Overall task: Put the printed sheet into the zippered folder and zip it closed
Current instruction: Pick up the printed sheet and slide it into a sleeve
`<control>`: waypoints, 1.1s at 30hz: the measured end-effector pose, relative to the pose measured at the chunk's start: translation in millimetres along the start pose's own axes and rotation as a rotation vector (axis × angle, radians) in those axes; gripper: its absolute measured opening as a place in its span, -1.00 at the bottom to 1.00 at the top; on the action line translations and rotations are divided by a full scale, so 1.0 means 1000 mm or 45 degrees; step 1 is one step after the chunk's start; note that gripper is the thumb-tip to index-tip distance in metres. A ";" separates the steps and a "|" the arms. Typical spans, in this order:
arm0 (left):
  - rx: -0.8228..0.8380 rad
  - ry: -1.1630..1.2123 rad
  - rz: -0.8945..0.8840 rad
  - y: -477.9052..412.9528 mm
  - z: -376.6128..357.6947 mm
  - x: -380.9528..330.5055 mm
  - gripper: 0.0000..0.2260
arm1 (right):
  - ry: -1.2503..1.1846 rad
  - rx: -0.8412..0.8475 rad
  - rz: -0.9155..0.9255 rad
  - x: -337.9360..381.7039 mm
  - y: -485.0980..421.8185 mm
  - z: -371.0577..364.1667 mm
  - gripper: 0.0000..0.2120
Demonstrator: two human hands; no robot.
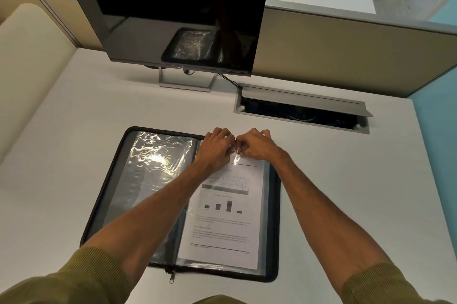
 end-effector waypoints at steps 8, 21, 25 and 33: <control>0.072 0.077 0.072 0.009 0.004 0.000 -0.74 | 0.009 -0.109 -0.066 0.006 0.011 0.001 -0.86; -0.012 0.129 0.339 0.116 0.022 0.060 -0.44 | -0.242 -0.778 -0.025 0.043 0.073 -0.058 -0.58; -0.039 0.148 0.574 0.165 0.020 0.097 -0.45 | -0.329 -0.749 0.031 0.080 0.086 -0.093 -0.59; -0.055 0.071 1.075 0.260 0.023 0.154 -0.50 | -0.268 -0.660 0.083 0.143 0.086 -0.139 -0.68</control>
Point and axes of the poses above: each hand's wrist, its own y-axis away from the middle knuckle, its own z-axis out of the back of the hand, x = y × z, the point moved 4 cm from there along -y, towards the middle knuckle, and after that the axes turned 9 degrees about -y, right-handed, at the moved point
